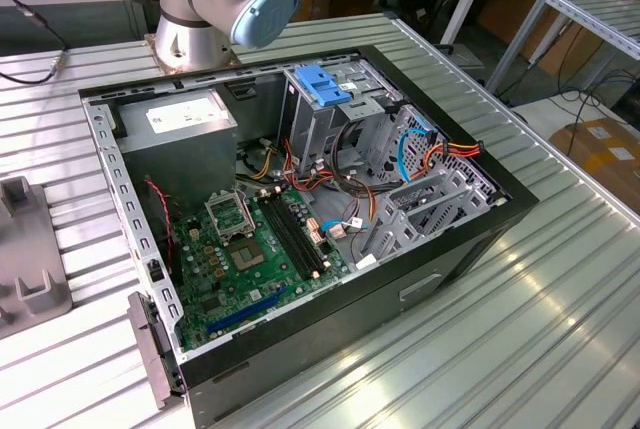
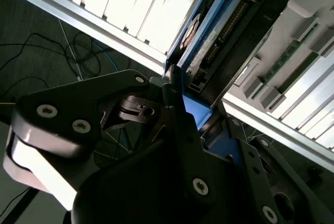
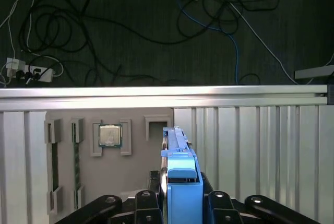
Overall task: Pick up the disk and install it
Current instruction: 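Pick up the disk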
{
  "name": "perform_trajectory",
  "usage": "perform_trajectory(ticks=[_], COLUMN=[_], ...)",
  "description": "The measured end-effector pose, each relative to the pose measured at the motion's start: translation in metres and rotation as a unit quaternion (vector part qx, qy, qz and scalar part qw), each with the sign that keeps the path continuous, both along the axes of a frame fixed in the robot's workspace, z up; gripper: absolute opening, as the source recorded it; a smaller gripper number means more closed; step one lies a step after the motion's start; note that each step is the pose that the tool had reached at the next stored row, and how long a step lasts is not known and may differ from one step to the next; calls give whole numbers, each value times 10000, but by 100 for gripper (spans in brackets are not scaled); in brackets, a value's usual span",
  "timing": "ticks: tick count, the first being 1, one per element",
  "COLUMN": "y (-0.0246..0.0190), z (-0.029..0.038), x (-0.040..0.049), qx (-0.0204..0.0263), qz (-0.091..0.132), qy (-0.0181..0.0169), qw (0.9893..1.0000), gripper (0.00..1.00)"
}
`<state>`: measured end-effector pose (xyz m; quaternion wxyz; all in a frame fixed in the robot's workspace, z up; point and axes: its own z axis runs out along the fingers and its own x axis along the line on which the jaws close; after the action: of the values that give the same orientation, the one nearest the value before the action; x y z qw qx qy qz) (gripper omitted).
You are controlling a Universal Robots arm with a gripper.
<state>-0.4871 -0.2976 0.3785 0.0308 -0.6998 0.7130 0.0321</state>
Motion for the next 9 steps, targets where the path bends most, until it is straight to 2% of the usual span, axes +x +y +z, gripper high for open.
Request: perform_trajectory(ticks=[9], y=[0], z=[96], x=[0], qx=[22], qz=[0], qy=[0], qw=[10000], gripper=[37])
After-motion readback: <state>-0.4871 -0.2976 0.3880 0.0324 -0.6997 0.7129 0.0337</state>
